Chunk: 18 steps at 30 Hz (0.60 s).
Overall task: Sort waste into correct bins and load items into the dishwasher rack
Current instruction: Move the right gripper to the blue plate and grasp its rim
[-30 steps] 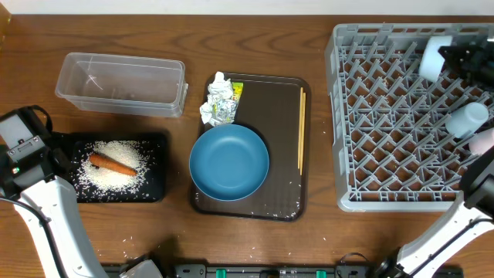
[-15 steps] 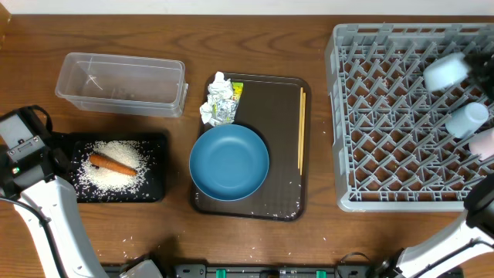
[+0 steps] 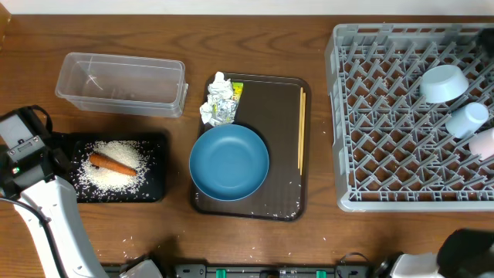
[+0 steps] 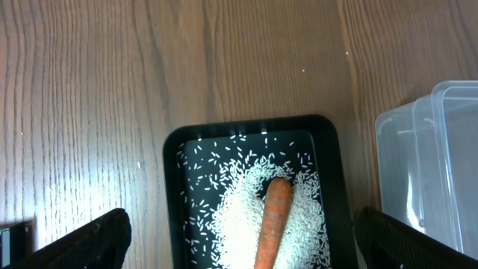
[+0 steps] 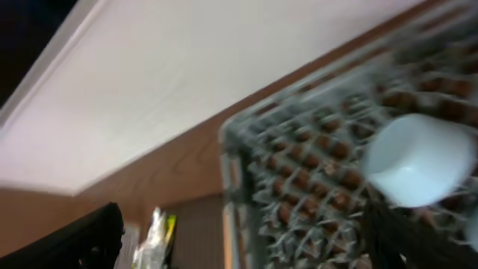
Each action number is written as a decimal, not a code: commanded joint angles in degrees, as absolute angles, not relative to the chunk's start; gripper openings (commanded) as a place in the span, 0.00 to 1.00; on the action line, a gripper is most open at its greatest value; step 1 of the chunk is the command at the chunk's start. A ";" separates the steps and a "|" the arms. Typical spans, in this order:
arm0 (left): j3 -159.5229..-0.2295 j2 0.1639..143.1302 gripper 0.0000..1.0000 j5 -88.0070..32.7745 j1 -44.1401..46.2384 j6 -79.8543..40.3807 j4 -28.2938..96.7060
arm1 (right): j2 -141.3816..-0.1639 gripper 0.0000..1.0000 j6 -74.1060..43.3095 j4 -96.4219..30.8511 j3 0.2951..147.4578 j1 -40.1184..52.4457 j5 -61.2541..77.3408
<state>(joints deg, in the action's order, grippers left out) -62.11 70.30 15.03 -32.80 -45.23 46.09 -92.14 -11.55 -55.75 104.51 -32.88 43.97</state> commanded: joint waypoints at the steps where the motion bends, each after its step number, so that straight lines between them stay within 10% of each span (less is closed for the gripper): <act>1: -62.11 70.41 0.97 15.97 -32.93 -45.98 46.19 | -89.62 0.99 -3.77 -59.18 104.68 -26.02 44.64; 18: -62.11 70.41 0.97 15.97 -32.93 -45.98 46.22 | -99.53 0.99 3.64 -59.22 98.26 19.86 35.22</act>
<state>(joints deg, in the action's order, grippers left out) -62.11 70.30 15.03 -32.80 -45.25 46.09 -96.47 3.44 -60.01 99.53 13.41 41.30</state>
